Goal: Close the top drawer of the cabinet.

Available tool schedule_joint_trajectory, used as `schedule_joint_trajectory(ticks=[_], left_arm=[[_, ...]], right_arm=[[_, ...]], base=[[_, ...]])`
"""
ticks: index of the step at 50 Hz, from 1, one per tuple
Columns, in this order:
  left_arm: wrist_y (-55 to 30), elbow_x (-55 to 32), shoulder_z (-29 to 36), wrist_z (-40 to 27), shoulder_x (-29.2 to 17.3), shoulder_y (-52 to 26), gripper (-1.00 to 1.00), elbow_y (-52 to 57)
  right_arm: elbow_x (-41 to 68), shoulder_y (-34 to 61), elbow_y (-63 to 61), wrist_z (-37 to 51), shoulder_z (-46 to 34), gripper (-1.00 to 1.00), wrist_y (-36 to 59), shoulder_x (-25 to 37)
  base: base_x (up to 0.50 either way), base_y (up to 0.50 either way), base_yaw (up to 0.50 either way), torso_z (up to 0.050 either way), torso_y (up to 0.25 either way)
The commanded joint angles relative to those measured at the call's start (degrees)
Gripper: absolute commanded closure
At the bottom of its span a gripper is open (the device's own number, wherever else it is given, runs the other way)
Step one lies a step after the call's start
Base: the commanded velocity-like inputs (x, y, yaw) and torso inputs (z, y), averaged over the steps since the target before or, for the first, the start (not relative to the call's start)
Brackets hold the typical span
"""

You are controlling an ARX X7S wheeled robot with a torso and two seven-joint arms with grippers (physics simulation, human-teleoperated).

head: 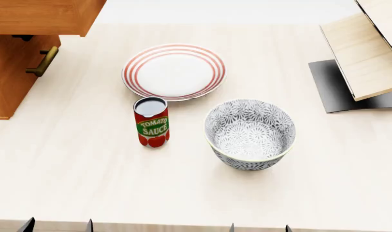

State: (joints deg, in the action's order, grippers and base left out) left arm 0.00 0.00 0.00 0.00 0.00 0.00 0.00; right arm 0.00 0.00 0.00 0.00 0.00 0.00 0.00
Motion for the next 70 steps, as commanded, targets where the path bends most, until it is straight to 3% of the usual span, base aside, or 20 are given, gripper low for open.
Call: schedule_joint_trajectory(ticks=[1, 19, 27, 34, 43, 47, 53, 54, 60, 65, 70], left_arm=[[-0.42, 0.00, 1.21, -1.22, -0.82, 0.04, -1.00, 0.47], [2.36, -3.78, 3.86, -2.49, -3.76, -2.43, -1.00, -3.21], [4.50, -3.70, 4.33, -3.30, -4.39, -5.97, -1.00, -7.89], [4.53, -5.20, 4.32, -2.70, -5.24, -8.48, -1.00, -10.45], [4.60, -6.63, 5.11, -0.24, -7.60, -8.62, -1.00, -9.63], [1.77, -6.51, 5.54, -0.64, -8.41, -7.22, -1.00, -4.82], [-10.99, -8.41, 6.11, -1.61, -9.58, -6.98, -1.00, 10.25], [-17.57, -6.80, 7.96, -2.31, -10.39, -8.69, -1.00, 16.23], [-33.53, 5.58, 16.97, -4.35, -12.66, -21.12, -1.00, 23.40], [-39.92, 15.32, 27.09, -2.84, -12.44, -37.96, -1.00, 16.72], [-41.02, 15.38, 28.06, -1.96, -11.34, -41.69, -1.00, 14.08]], right_arm=[[1.62, -0.08, -0.27, 2.04, -2.03, -1.00, 0.13, 1.62], [5.07, 2.41, 1.10, 5.87, -2.82, -1.00, -0.89, 2.99], [13.47, 6.10, -12.65, 8.97, 2.68, -1.00, 9.94, 4.84], [17.95, 15.48, -18.65, 14.97, 6.64, -1.00, 20.71, 6.03], [18.23, 16.06, -20.92, 20.79, 8.84, -1.00, 20.21, 3.92], [18.59, 15.98, -22.99, 24.16, 10.09, -1.00, 21.15, 3.26], [20.91, 15.89, -25.70, 26.67, 11.35, -1.00, 23.90, 3.66], [21.81, 16.01, -26.42, 26.98, 11.59, -1.00, 24.91, 3.74], [23.40, 16.30, -28.18, 28.03, 11.23, -1.00, 27.05, 4.42], [24.08, 16.90, -28.63, 28.78, 10.78, -1.00, 28.19, 4.93], [24.11, 16.94, -28.36, 29.15, 10.14, -1.00, 27.95, 5.39]], base=[[0.00, 0.00, 0.00, 0.000, 0.000], [0.00, 0.00, 0.00, 0.000, 0.000], [0.00, 0.00, 0.00, 0.000, 0.000], [0.00, 0.00, 0.00, 0.000, 0.000], [0.00, 0.00, 0.00, 0.000, 0.000], [0.00, 0.00, 0.00, 0.000, 0.000], [0.00, 0.00, 0.00, 0.000, 0.000], [0.00, 0.00, 0.00, 0.000, 0.000], [0.00, 0.00, 0.00, 0.000, 0.000], [0.00, 0.00, 0.00, 0.000, 0.000], [0.00, 0.00, 0.00, 0.000, 0.000]])
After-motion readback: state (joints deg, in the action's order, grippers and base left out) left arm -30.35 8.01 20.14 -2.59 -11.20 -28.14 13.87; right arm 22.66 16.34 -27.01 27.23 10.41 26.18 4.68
